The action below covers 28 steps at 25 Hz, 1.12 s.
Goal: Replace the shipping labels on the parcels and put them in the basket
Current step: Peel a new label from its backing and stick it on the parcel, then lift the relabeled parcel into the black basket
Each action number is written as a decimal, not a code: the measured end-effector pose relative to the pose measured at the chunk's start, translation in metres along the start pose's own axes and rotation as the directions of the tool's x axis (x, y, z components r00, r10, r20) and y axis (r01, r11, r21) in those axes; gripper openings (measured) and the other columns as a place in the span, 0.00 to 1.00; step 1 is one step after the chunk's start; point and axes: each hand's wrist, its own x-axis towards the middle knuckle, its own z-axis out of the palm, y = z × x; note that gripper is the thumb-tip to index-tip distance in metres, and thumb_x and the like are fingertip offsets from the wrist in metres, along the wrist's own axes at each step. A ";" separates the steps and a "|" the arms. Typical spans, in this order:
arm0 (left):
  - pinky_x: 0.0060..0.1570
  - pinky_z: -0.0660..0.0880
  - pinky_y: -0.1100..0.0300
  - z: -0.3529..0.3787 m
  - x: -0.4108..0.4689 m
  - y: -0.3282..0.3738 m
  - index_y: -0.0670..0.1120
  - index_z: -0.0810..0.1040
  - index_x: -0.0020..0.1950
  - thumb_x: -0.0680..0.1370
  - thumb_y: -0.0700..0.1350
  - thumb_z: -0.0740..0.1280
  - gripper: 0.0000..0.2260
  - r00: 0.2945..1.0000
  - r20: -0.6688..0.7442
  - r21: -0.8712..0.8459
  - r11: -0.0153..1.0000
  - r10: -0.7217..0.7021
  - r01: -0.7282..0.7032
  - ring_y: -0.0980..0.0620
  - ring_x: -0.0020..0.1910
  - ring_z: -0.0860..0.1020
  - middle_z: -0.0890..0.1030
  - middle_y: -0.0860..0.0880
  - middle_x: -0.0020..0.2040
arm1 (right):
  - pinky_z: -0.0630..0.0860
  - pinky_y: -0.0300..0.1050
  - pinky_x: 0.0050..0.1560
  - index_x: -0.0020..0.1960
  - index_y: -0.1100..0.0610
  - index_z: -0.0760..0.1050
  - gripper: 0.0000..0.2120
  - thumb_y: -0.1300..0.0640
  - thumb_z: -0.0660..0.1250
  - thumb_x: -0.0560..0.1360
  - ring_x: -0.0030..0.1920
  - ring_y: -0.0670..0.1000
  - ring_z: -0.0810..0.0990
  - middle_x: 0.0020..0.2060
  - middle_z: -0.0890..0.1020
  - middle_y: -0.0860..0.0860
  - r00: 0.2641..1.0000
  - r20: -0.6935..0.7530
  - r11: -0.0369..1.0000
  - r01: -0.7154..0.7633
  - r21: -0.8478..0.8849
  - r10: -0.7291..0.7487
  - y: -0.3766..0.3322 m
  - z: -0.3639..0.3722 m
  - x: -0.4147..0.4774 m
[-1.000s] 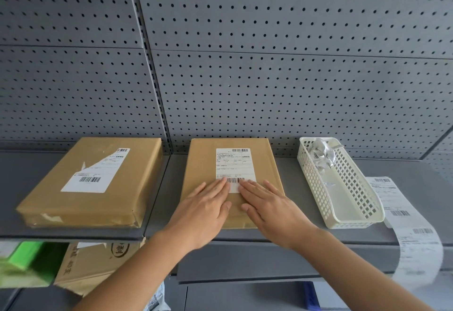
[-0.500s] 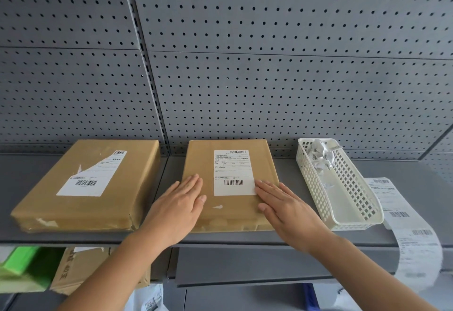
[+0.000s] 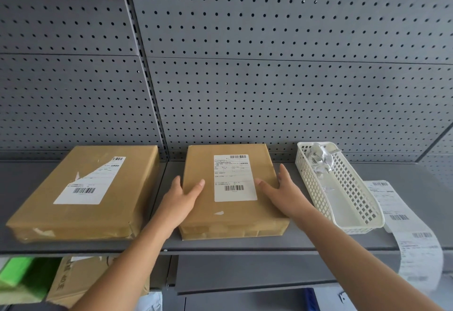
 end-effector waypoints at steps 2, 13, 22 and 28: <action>0.67 0.73 0.45 0.005 0.004 0.002 0.51 0.55 0.82 0.71 0.71 0.69 0.47 1.000 -0.018 -0.068 0.997 -0.024 0.023 0.47 0.67 0.76 0.75 0.52 0.72 | 0.72 0.44 0.56 0.80 0.52 0.45 0.48 0.40 0.71 0.74 0.62 0.49 0.73 0.73 0.68 0.49 1.000 0.000 1.000 -0.026 -0.008 0.026 -0.007 0.006 0.003; 0.59 0.78 0.45 0.004 -0.001 0.010 0.53 0.65 0.68 0.57 0.73 0.73 0.45 1.000 -0.003 0.041 0.999 -0.006 0.006 0.49 0.56 0.81 0.80 0.55 0.59 | 0.72 0.44 0.55 0.80 0.50 0.47 0.50 0.44 0.76 0.70 0.57 0.48 0.72 0.71 0.70 0.49 0.998 -0.052 0.998 -0.028 -0.060 0.025 -0.009 0.013 -0.006; 0.63 0.75 0.45 0.001 -0.028 0.024 0.55 0.57 0.76 0.67 0.63 0.79 0.46 0.987 0.006 0.017 0.987 0.159 -0.159 0.51 0.61 0.77 0.75 0.56 0.66 | 0.70 0.43 0.56 0.80 0.46 0.44 0.54 0.42 0.77 0.68 0.61 0.46 0.70 0.74 0.65 0.46 0.993 -0.114 0.998 0.024 -0.055 -0.031 -0.006 -0.002 -0.047; 0.66 0.73 0.48 0.005 -0.040 0.068 0.56 0.54 0.79 0.66 0.62 0.80 0.50 0.939 0.014 -0.042 0.938 0.345 -0.344 0.53 0.66 0.75 0.75 0.58 0.68 | 0.70 0.47 0.64 0.80 0.46 0.45 0.53 0.44 0.77 0.69 0.66 0.46 0.68 0.73 0.64 0.43 0.946 -0.295 0.991 0.127 -0.049 -0.136 -0.024 -0.037 -0.075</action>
